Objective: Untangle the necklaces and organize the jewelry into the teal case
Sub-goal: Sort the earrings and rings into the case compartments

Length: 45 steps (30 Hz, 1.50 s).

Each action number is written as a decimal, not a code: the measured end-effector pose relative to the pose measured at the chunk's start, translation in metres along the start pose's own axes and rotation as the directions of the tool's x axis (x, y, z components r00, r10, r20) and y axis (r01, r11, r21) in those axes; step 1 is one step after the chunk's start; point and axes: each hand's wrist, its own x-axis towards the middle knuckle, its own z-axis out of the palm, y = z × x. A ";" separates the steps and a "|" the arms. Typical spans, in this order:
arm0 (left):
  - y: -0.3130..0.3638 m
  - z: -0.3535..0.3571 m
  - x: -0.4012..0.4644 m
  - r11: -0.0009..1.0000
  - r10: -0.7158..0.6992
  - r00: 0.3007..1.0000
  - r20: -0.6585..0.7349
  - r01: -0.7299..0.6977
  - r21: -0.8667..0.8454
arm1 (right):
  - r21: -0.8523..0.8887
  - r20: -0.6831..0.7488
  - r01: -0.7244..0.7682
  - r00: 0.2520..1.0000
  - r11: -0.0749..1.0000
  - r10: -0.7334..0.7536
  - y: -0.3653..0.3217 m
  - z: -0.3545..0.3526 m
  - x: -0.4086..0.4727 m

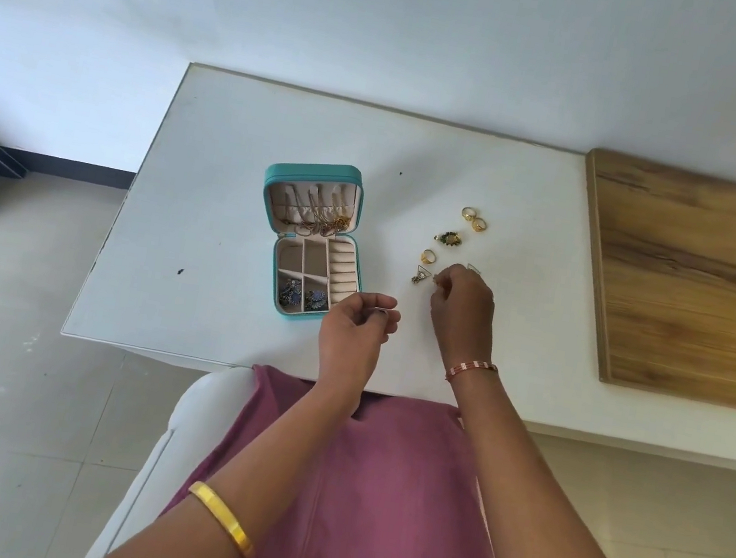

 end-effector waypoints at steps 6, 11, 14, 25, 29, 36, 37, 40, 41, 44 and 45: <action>0.007 -0.002 0.010 0.998 -0.004 0.999 0.050 0.001 0.059 | 0.751 0.279 -0.389 0.919 0.534 0.277 -0.017 -0.030 -0.015; 0.017 0.001 0.012 1.000 -0.004 0.996 0.094 0.002 0.028 | 0.784 0.470 -0.476 0.874 0.398 0.119 -0.029 -0.041 -0.026; 0.022 -0.002 0.012 0.998 -0.025 0.991 0.129 0.032 -0.048 | 0.768 0.431 -0.416 0.898 0.487 0.087 -0.032 -0.043 -0.024; 0.018 -0.004 0.024 0.990 -0.044 0.994 0.105 0.057 -0.126 | 0.726 0.255 -0.311 0.950 0.613 0.180 -0.027 -0.034 -0.004; 0.023 -0.001 0.034 0.976 -0.082 0.992 0.092 0.099 -0.196 | 0.569 0.024 -0.275 0.948 0.775 0.318 -0.007 -0.023 0.034; 0.027 0.005 0.048 0.949 -0.126 0.991 0.051 0.136 -0.286 | 0.090 0.057 -0.124 0.991 0.988 0.120 0.006 0.000 0.069; 0.026 0.005 0.049 0.952 -0.128 0.990 0.063 0.141 -0.272 | 0.059 0.060 -0.108 0.993 0.992 0.104 0.006 0.001 0.070; 0.023 0.005 0.050 0.963 -0.134 0.985 0.112 0.156 -0.219 | -0.001 0.044 -0.077 0.996 0.997 0.077 0.006 0.002 0.071; 0.023 0.004 0.050 0.964 -0.137 0.982 0.129 0.162 -0.211 | -0.004 0.041 -0.075 0.996 0.997 0.075 0.006 0.002 0.071; 0.022 0.001 0.046 0.948 -0.153 0.972 0.180 0.196 -0.251 | 0.036 0.036 -0.094 0.995 0.995 0.092 0.006 0.003 0.069; 0.023 0.000 0.045 0.940 -0.158 0.969 0.188 0.207 -0.273 | 0.060 0.024 -0.091 0.996 0.994 0.090 0.005 0.004 0.068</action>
